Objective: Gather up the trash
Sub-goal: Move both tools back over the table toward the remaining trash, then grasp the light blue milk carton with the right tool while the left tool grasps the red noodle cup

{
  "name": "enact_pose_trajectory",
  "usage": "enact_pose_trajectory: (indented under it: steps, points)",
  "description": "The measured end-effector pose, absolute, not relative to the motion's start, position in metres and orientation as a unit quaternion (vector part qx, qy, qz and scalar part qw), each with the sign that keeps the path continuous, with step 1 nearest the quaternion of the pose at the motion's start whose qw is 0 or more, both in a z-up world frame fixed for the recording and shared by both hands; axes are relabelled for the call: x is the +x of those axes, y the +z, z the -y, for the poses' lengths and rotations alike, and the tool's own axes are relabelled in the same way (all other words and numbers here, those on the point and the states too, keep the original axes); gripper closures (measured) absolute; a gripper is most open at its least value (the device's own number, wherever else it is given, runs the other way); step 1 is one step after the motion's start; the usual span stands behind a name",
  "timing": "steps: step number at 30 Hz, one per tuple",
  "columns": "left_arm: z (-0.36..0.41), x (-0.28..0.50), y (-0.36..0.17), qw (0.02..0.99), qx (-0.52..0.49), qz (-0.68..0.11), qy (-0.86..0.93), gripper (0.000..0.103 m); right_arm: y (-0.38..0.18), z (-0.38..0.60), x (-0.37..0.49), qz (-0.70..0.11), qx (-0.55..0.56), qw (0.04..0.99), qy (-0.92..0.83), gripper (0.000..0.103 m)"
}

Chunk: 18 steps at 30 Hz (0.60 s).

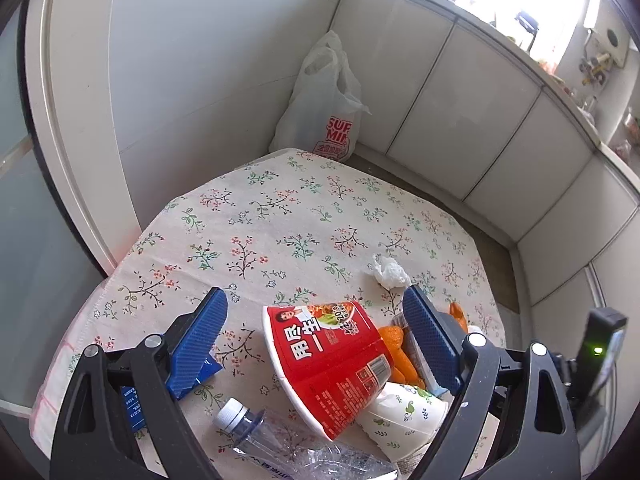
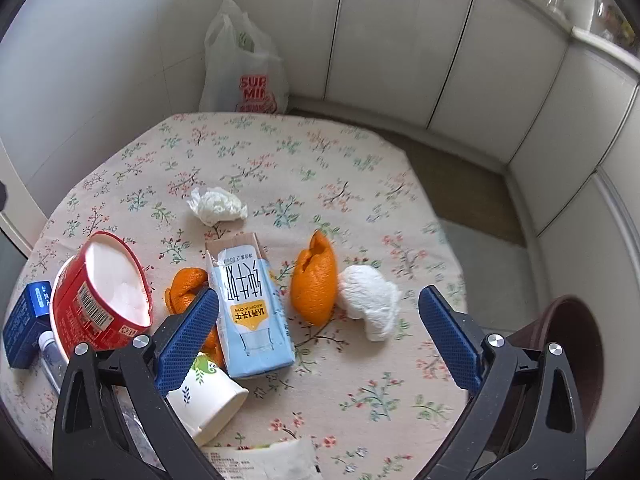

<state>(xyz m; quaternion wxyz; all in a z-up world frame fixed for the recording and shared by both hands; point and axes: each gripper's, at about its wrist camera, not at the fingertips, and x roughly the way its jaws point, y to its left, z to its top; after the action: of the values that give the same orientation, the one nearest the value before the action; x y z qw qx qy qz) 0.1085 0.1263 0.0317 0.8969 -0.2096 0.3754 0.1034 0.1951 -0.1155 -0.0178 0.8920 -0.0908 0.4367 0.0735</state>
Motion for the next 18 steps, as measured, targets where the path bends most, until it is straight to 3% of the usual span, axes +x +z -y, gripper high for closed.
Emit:
enact_pose_trajectory:
  steps: [7, 10, 14, 18]
  points:
    - [-0.138, 0.116, 0.024, 0.884, -0.243, -0.388, 0.093, 0.016, -0.05, 0.114, 0.22, -0.481, -0.021, 0.866, 0.136, 0.009]
    - [-0.138, 0.119, 0.021, 0.883, -0.243, -0.392, 0.089, 0.016, -0.057, 0.104, 0.223, -0.486, -0.032, 0.859, 0.158, 0.015]
    - [-0.139, 0.121, 0.019, 0.879, -0.25, -0.397, 0.086, 0.016, -0.067, 0.086, 0.225, -0.502, -0.071, 0.842, 0.184, 0.031]
    - [-0.143, 0.124, 0.016, 0.874, -0.261, -0.401, 0.084, 0.016, -0.079, 0.078, 0.225, -0.513, -0.093, 0.833, 0.186, 0.031]
